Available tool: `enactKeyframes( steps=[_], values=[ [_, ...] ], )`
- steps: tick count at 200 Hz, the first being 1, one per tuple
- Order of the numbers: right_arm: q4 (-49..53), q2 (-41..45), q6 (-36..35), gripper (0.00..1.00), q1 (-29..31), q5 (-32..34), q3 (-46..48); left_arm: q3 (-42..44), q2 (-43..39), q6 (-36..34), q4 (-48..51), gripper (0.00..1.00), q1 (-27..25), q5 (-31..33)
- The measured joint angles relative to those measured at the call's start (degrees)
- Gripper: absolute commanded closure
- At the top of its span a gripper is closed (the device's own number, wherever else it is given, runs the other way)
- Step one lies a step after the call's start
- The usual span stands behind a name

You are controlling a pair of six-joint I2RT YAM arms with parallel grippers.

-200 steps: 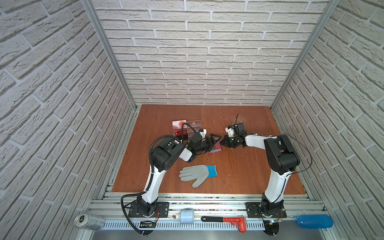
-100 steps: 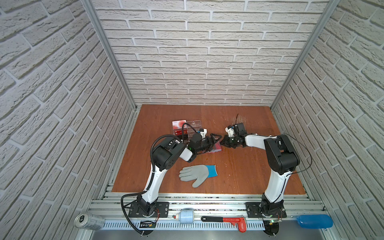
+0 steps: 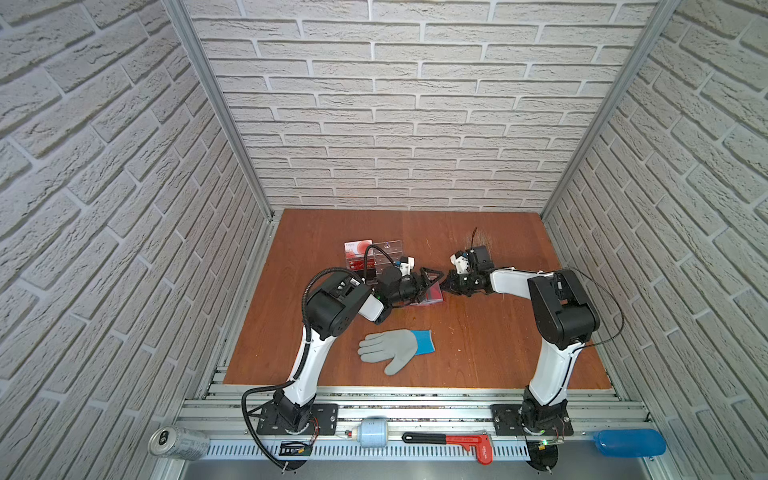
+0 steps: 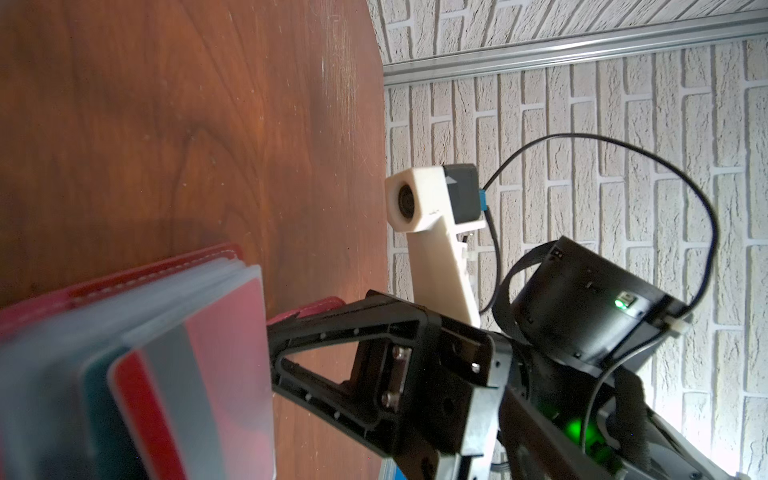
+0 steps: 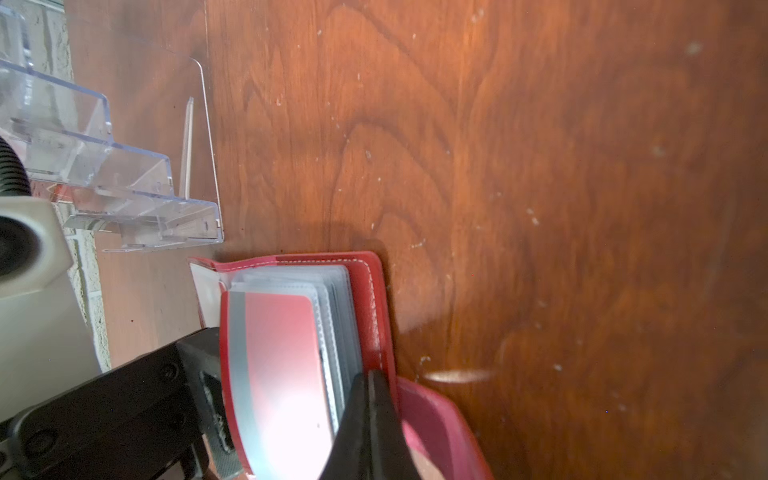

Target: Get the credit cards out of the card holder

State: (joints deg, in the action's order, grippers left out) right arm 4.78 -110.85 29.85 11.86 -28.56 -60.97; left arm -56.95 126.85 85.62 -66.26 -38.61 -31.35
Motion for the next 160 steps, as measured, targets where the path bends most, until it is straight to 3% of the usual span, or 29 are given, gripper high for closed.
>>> enactKeyframes(
  steps=[160],
  values=[
    [0.0, -1.4, 0.0, 0.94, 0.3, -1.1, -1.4, 5.1, -0.1, 1.2, -7.5, 0.09, 2.6, -4.1]
  ],
)
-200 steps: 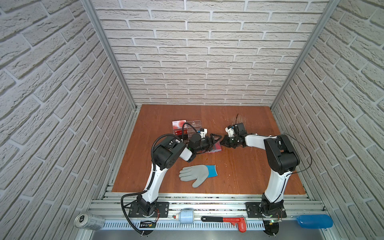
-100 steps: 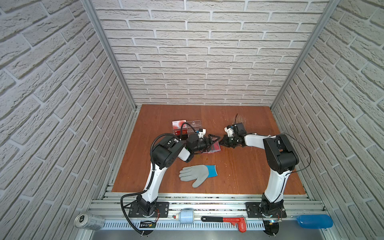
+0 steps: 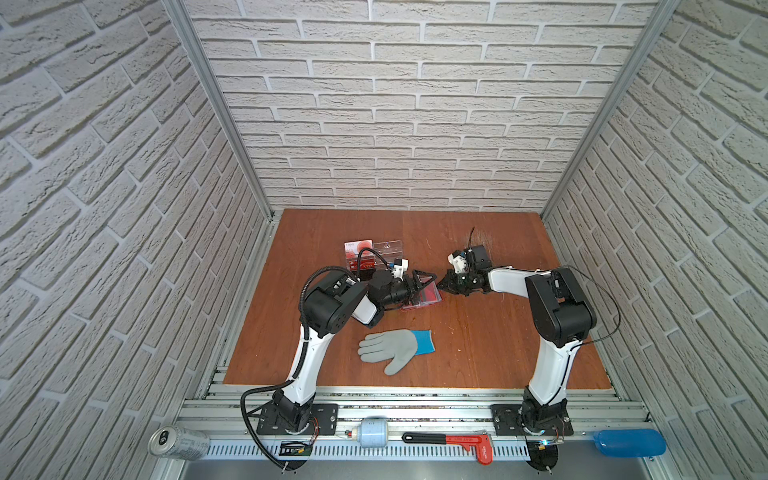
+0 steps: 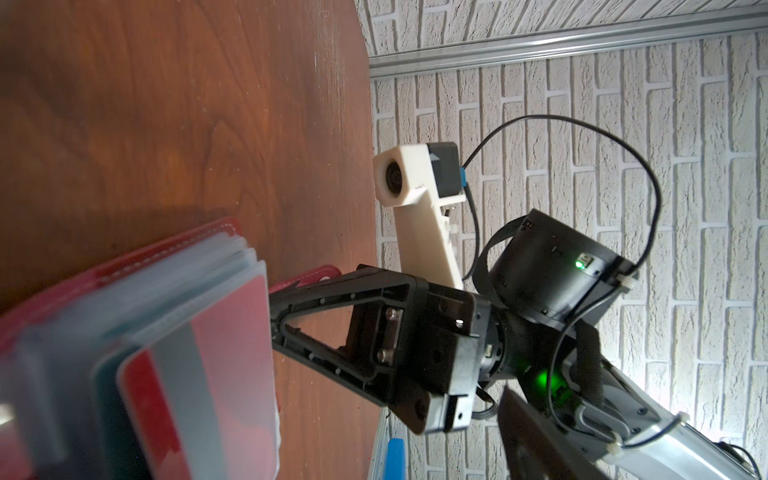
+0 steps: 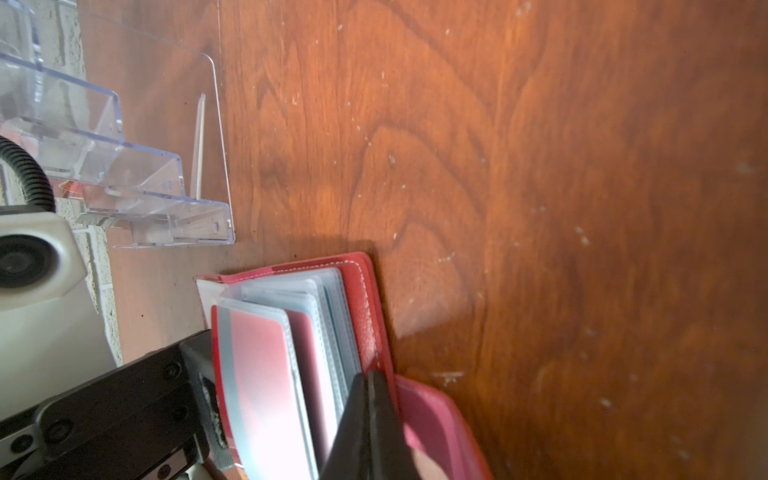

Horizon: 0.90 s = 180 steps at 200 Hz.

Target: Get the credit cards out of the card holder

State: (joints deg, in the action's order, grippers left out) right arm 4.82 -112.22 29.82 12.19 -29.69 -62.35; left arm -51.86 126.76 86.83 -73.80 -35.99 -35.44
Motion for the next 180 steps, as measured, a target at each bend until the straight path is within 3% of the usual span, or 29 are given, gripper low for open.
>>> enactKeyframes(
  steps=[136, 180],
  values=[
    [-0.6, -0.4, 0.0, 0.94, 0.3, -0.5, -0.1, 3.3, -1.7, -1.1, -0.7, 0.1, 1.8, -1.1],
    [-0.6, -0.4, 0.0, 0.94, 0.3, -0.6, -0.1, 4.4, -2.2, -2.1, -0.4, 0.16, 2.3, -1.5]
  ],
)
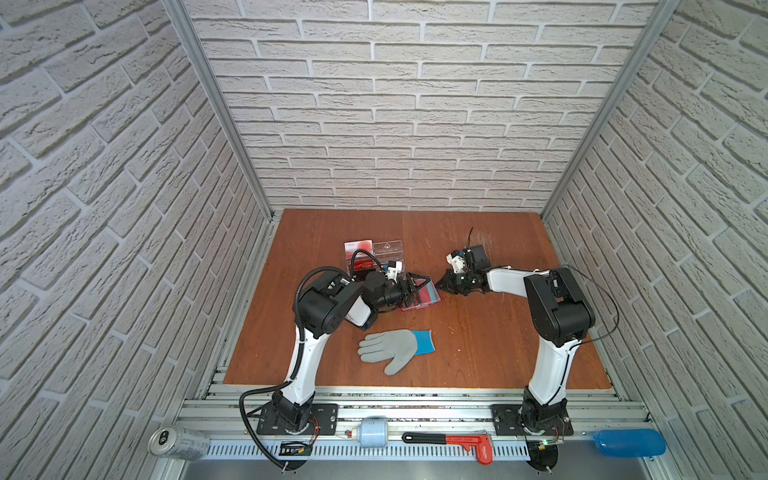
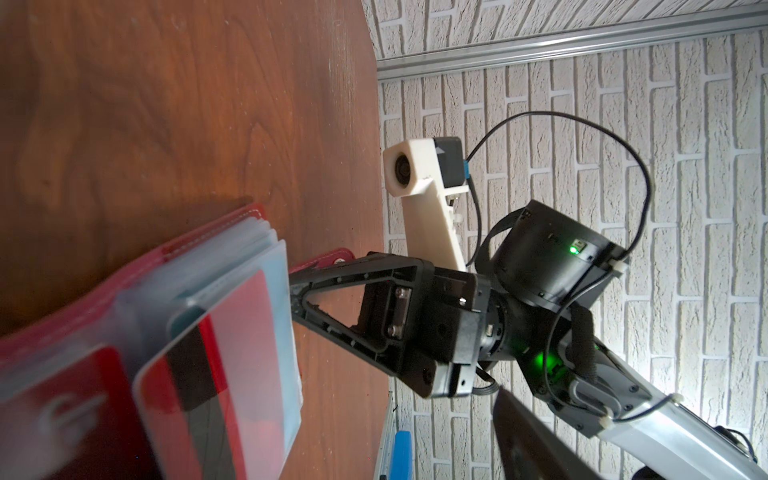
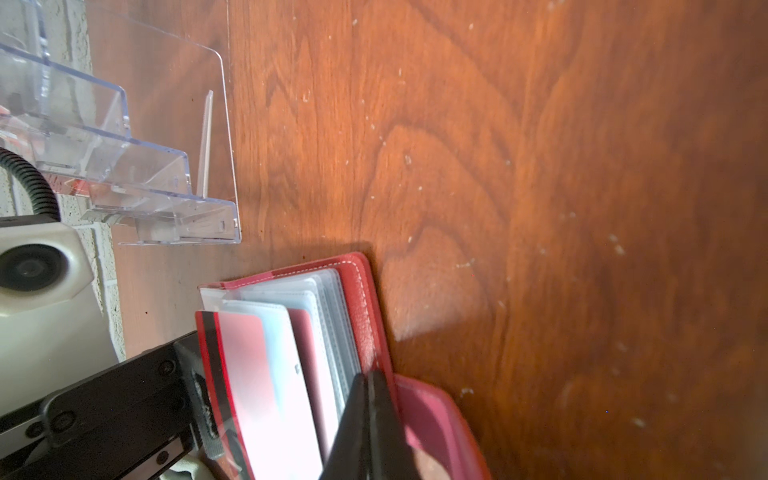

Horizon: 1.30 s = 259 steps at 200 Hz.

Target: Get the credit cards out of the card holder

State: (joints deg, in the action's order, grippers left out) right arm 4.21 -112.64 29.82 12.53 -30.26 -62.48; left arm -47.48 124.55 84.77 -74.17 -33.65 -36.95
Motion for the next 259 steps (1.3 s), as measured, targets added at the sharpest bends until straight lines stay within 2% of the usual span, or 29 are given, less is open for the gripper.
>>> enactKeyframes(
  steps=[52, 118, 149, 201, 219, 237, 259],
  values=[
    [0.0, 0.0, 0.0, 0.94, 0.0, 0.0, 0.0, 0.4, -0.3, -1.7, 1.4, 0.26, 0.3, -0.4],
    [0.0, 0.0, 0.0, 0.94, 0.0, -0.1, 0.0, 0.7, -1.7, -5.6, 7.1, 0.47, 0.3, -0.4],
    [0.0, 0.0, 0.0, 0.94, 0.0, 0.0, 0.0, 1.0, -3.2, -7.9, 10.7, 0.52, 0.3, -0.1],
    [0.0, 0.0, 0.0, 0.94, 0.0, 0.0, 0.0, 1.0, -3.5, -9.8, 14.0, 0.75, 0.3, 0.2],
    [0.0, 0.0, 0.0, 0.94, 0.0, 0.0, 0.0, 1.0, -3.5, -10.6, 14.8, 0.77, 0.3, 0.4],
    [0.0, 0.0, -0.1, 0.94, 0.0, 0.0, 0.0, 1.0, -4.0, -11.4, 16.4, 0.85, 0.3, 0.8],
    [0.0, 0.0, -0.1, 0.94, 0.0, 0.0, 0.0, 1.0, -5.2, -12.7, 19.1, 0.87, 0.3, 1.6]
  ],
)
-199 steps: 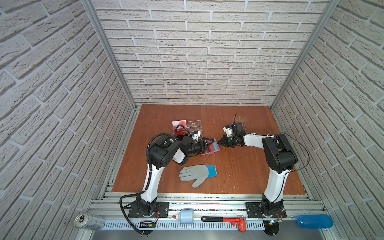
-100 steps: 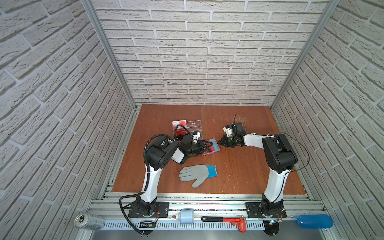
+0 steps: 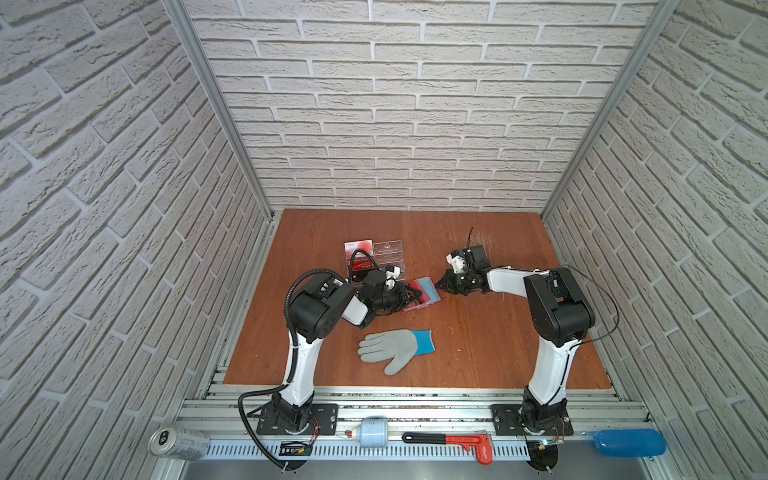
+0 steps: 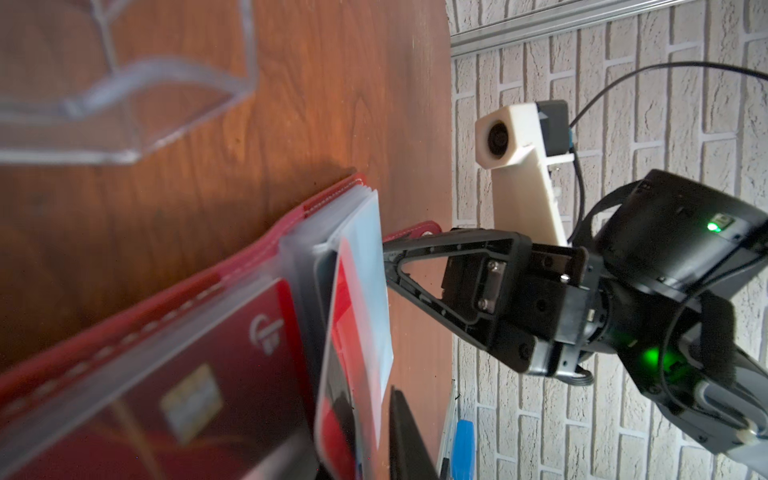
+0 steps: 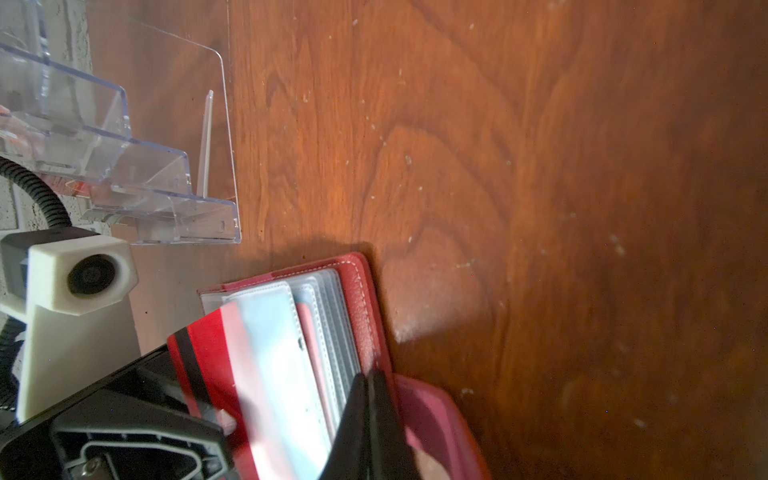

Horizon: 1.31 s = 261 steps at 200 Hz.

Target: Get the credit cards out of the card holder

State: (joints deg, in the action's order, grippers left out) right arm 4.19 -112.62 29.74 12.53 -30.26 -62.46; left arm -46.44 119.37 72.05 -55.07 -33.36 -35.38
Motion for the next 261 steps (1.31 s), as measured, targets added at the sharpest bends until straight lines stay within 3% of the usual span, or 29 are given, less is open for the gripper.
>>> enactKeyframes(
  steps=[70, 232, 261],
  values=[
    [0.5, 0.4, -0.5, 0.94, 0.4, 1.3, 0.0, -0.6, -0.8, -1.6, 4.4, 1.0, 0.0, 0.6],
    [2.3, 1.1, -1.7, 0.94, 1.2, 4.1, -0.1, -1.0, -8.6, -10.2, 21.2, 1.0, 1.2, 2.7],
    [4.6, 3.2, -2.1, 0.9, 1.3, 6.0, 0.8, -1.1, -10.0, -11.9, 24.8, 1.0, 1.2, 3.4]
  ],
)
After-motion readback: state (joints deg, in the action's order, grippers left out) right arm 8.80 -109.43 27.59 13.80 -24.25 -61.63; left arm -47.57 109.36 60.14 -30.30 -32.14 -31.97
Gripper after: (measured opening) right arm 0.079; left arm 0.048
